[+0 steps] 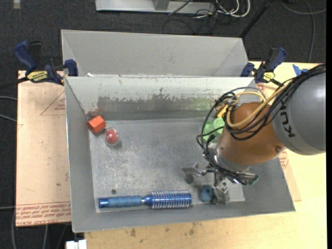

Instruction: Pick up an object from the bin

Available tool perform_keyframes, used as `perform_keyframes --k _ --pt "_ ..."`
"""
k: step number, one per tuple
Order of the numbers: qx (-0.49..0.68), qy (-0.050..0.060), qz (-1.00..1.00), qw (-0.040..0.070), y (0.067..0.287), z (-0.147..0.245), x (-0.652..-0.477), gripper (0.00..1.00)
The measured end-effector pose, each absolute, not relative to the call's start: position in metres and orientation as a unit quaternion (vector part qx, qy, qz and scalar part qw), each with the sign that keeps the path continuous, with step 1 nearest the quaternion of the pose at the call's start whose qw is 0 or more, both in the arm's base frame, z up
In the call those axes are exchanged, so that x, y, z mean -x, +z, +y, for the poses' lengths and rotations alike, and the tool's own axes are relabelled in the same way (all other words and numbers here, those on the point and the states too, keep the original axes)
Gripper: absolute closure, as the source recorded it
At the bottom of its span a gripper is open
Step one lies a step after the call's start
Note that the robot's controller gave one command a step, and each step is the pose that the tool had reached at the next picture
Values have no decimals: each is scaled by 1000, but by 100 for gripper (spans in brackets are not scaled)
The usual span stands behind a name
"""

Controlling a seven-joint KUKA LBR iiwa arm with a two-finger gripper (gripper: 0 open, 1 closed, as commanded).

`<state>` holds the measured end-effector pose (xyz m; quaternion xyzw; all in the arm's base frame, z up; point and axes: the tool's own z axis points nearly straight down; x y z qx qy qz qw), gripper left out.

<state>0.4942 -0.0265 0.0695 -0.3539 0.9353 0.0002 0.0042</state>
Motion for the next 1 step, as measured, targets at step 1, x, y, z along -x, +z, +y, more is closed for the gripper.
perform_keyframes --k 1 --pt "352 1 936 1 70 -28 -492 100"
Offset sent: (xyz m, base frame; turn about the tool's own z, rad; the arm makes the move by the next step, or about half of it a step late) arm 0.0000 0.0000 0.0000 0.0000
